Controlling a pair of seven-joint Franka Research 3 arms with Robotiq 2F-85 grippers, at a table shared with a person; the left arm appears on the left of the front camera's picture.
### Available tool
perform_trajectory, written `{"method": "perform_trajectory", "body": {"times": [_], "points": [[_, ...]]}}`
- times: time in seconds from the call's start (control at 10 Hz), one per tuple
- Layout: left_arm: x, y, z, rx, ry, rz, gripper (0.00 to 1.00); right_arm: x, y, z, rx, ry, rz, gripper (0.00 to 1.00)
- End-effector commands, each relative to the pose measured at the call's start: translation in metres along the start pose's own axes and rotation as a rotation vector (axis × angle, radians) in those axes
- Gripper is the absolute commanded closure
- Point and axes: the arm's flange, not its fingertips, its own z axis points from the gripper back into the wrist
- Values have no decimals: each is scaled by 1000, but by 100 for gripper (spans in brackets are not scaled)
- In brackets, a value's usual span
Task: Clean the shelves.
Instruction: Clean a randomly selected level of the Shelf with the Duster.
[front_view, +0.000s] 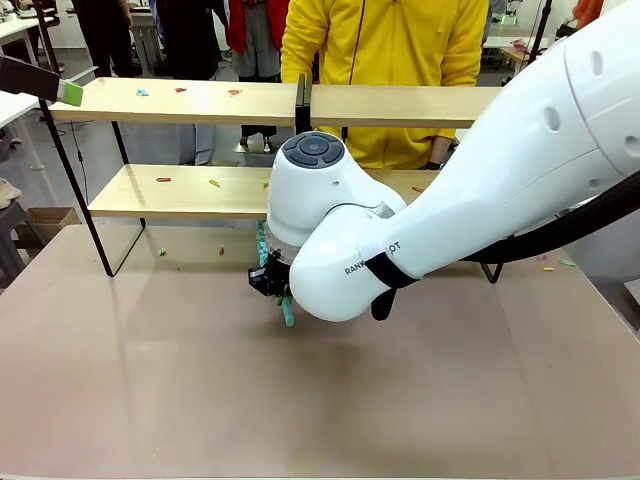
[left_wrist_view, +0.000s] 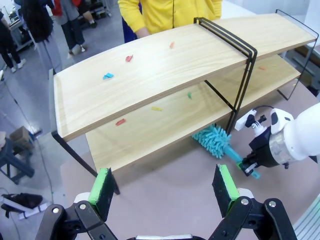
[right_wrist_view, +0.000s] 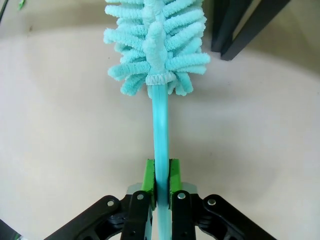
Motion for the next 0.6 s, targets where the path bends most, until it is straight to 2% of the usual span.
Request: {"method": "perform_trajectory", "body": {"times": [0.0, 0.2, 0.5], "points": [[-1, 0, 0, 6, -5, 1, 0, 7, 9, 1, 36, 25, 11, 87], [-1, 0, 0, 6, -5, 1, 0, 6, 12, 0, 218, 46, 109, 87], [-1, 0, 0, 6, -5, 1, 0, 6, 14, -5, 378, 105, 196, 87]]}}
